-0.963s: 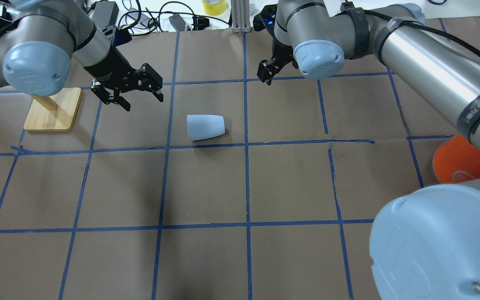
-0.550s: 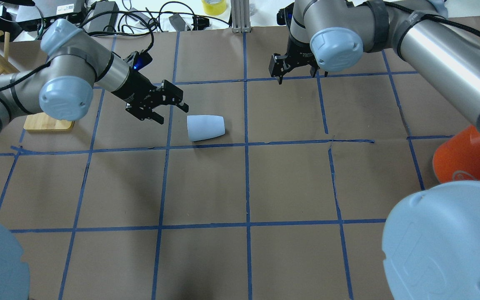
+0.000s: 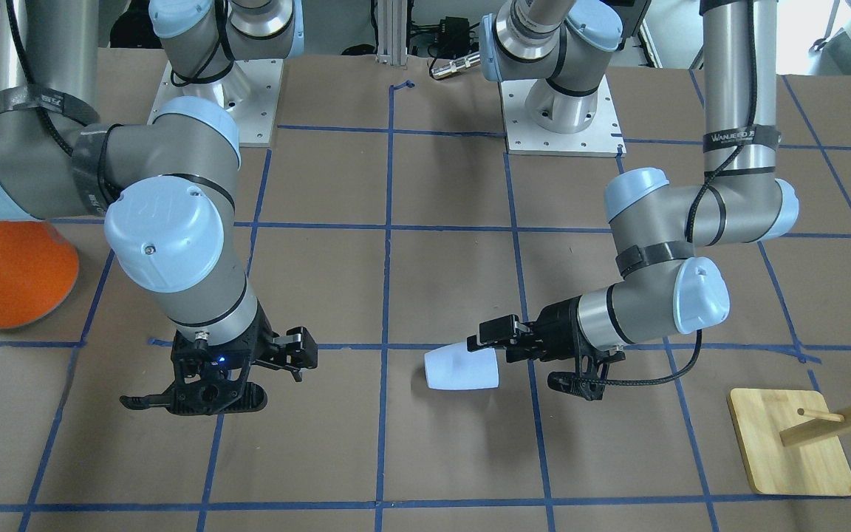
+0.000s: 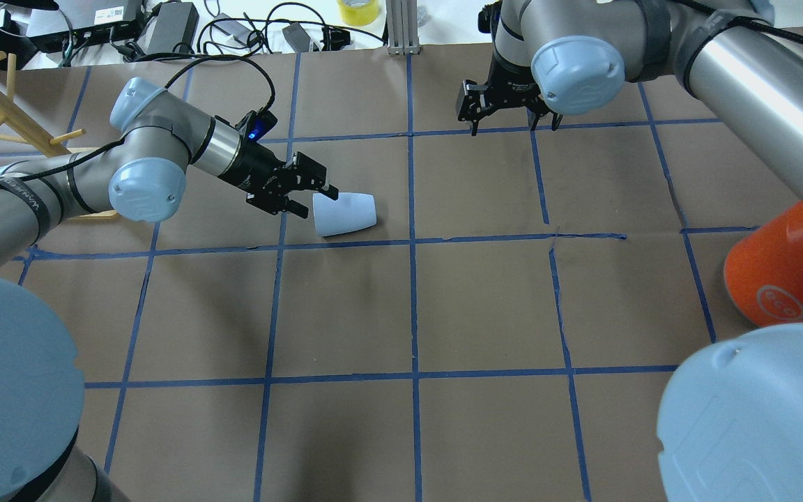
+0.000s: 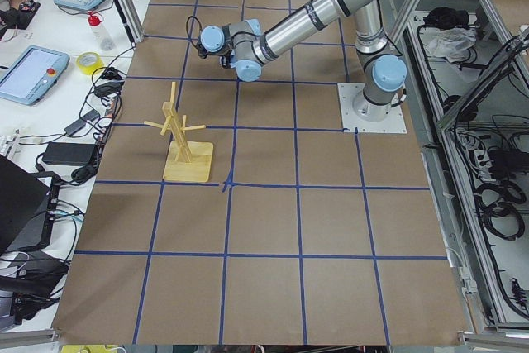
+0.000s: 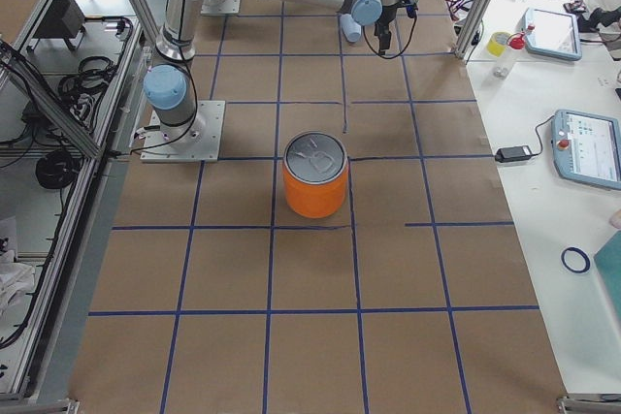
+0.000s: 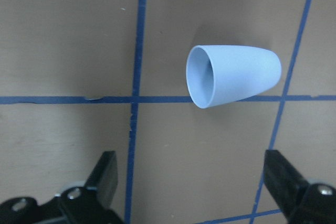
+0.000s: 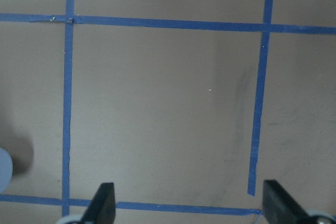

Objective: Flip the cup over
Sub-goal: 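Reach the left gripper to the cup's open end while the right arm withdraws, then grasp the cup rim with the left gripper and lift it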

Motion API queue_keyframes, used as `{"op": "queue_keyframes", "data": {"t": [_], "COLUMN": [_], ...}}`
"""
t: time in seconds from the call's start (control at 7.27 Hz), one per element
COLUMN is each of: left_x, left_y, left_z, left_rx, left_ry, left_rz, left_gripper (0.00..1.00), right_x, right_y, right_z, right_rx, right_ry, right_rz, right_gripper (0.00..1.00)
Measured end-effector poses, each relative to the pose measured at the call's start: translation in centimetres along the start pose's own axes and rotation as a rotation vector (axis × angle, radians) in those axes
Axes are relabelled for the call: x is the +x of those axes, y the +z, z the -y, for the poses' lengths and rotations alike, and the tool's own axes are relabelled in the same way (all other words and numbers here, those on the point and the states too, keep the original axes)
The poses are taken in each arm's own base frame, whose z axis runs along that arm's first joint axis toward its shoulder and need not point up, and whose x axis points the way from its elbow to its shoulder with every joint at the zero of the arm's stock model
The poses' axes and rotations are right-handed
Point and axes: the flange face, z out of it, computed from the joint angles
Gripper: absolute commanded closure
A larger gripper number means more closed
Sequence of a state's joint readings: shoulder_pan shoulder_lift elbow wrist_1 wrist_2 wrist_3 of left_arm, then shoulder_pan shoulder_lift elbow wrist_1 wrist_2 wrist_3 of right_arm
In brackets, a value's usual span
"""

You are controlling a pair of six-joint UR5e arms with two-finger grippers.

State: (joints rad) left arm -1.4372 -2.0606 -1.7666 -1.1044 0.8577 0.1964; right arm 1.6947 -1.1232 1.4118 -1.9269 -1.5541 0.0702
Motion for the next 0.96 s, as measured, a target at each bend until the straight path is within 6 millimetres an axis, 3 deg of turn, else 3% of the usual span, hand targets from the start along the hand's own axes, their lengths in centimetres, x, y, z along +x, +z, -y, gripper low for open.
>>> {"op": "queue_keyframes", "data": {"t": [0.14, 0.28, 0.55, 0.69, 0.83, 0.96], "left_x": [-0.1, 0.1, 1.0, 2.3, 4.2, 5.8], "left_y": [0.7, 1.1, 0.7, -0.6, -3.0, -6.0], "left_z": [0.2, 0.4, 0.5, 0.6, 1.5, 2.7], "left_rx": [-0.003, -0.001, 0.011, 0.034, 0.086, 0.153], "left_ry": [-0.011, -0.024, -0.053, -0.092, -0.118, -0.104], "left_rz": [-0.061, -0.122, -0.18, -0.179, -0.143, -0.033], "left_gripper": [1.0, 1.0, 1.0, 1.0, 1.0, 1.0], "right_x": [0.0, 0.3, 1.0, 1.2, 2.4, 4.7], "right_y": [-0.5, -2.2, -8.2, -8.8, -8.0, -7.6], "right_z": [-0.2, -0.6, -2.8, -3.1, -2.8, -2.8], "right_rx": [0.008, 0.029, 0.08, 0.08, 0.055, 0.002], "right_ry": [0.005, 0.04, 0.165, 0.195, 0.226, 0.26], "right_rz": [0.002, -0.001, -0.011, -0.003, 0.004, 0.002], "right_gripper": [0.0, 0.0, 0.0, 0.0, 0.0, 0.0]}}
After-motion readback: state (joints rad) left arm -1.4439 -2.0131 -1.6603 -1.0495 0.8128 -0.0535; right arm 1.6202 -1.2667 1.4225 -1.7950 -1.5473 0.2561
